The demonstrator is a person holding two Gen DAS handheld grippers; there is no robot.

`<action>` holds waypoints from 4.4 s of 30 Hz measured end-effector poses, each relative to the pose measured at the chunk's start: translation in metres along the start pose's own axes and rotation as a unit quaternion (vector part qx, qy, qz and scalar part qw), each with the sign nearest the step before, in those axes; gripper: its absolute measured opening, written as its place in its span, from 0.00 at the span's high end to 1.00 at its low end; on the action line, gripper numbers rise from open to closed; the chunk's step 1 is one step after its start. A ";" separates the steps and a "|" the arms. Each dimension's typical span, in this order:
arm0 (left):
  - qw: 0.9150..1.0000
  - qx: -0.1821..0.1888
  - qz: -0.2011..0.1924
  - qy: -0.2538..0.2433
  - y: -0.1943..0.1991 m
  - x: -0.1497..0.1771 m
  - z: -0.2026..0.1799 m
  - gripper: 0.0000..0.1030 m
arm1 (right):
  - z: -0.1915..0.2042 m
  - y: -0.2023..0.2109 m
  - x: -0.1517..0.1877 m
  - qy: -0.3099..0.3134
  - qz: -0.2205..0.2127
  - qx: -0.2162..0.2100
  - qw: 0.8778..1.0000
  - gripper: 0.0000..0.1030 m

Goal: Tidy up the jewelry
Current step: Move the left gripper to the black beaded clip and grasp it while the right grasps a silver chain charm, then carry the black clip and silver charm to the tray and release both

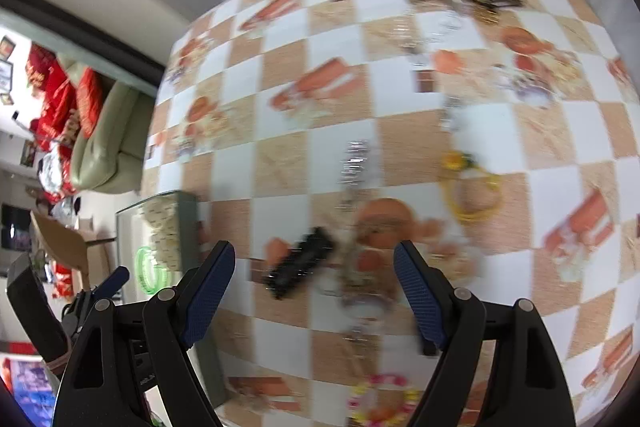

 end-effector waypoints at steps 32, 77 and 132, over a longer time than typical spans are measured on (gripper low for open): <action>0.991 -0.009 0.059 -0.118 -0.076 0.025 -0.085 0.00 | -0.112 -0.021 -0.018 -0.012 0.027 0.072 0.997 0.19; 0.991 0.091 0.038 -0.093 -0.049 0.022 -0.115 0.61 | -0.091 -0.049 -0.053 0.076 -0.006 0.119 0.990 0.89; 0.980 -0.016 0.004 0.198 0.035 0.081 0.179 0.61 | 0.308 -0.020 0.004 0.301 0.053 -0.110 0.946 0.89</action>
Point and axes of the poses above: each gripper's, at about its wrist camera, not at the fingertips, and y roughly against the way its jaws point, z to its left, x to its underside, the point moved 9 cm from there along -y, roughly the way its jaws point, and after that the axes turned 12 degrees about y, right-handed, at the moved point
